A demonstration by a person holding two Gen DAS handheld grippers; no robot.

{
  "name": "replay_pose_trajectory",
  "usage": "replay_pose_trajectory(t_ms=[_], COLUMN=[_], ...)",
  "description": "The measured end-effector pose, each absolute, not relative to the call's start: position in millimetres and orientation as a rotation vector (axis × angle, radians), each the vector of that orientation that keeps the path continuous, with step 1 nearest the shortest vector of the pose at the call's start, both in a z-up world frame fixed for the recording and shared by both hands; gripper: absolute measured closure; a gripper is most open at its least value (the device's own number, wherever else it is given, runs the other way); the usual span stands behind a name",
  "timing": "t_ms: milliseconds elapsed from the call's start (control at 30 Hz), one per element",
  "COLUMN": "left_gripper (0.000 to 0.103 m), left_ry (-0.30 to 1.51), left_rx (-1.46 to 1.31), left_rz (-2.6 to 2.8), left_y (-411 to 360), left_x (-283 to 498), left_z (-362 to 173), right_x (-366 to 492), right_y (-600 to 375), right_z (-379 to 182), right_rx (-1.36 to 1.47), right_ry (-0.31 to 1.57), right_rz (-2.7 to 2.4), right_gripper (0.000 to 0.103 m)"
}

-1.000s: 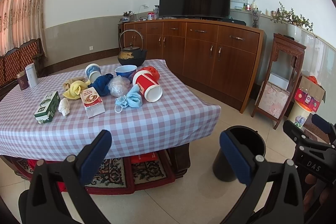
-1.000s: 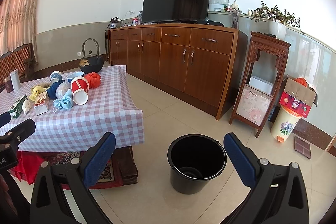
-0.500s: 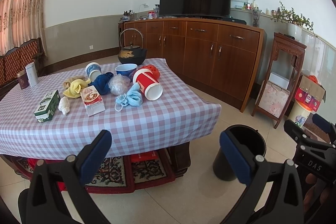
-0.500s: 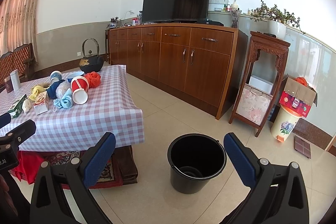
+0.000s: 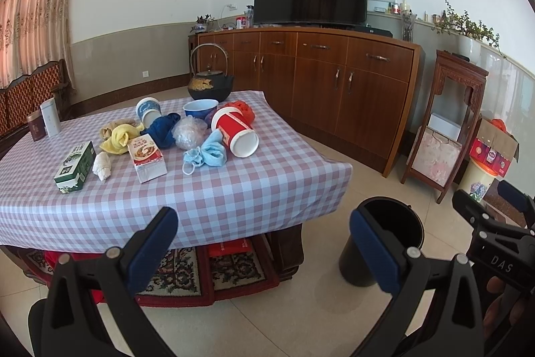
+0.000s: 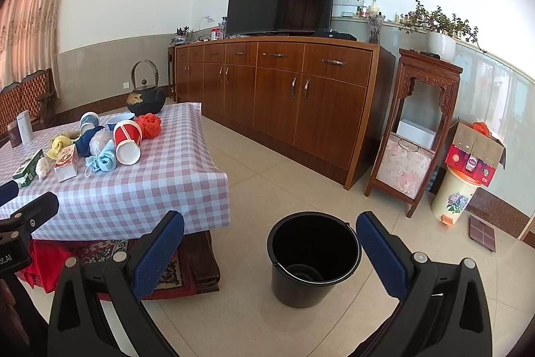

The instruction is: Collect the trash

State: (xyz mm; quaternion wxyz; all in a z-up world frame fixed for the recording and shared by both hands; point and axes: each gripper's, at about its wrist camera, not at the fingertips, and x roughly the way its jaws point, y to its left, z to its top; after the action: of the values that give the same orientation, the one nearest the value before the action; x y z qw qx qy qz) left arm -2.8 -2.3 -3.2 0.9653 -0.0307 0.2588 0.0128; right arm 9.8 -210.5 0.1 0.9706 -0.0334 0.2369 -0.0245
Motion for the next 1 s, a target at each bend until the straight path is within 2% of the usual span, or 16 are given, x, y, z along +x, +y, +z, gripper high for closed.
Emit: replay_pose_trajectory(t_ms=[1000], left_gripper=[0.0], left_ry=[0.537], left_rx=[-0.06], left_rz=[0.035], left_y=[-3.1], left_x=[-2.8], left_z=[-8.1], right_x=[9.7], right_y=[-208.7], right_z=[-2.9], right_rx=[-0.071], right_ry=[0.487], right_rz=[-0.042], right_gripper=[0.0])
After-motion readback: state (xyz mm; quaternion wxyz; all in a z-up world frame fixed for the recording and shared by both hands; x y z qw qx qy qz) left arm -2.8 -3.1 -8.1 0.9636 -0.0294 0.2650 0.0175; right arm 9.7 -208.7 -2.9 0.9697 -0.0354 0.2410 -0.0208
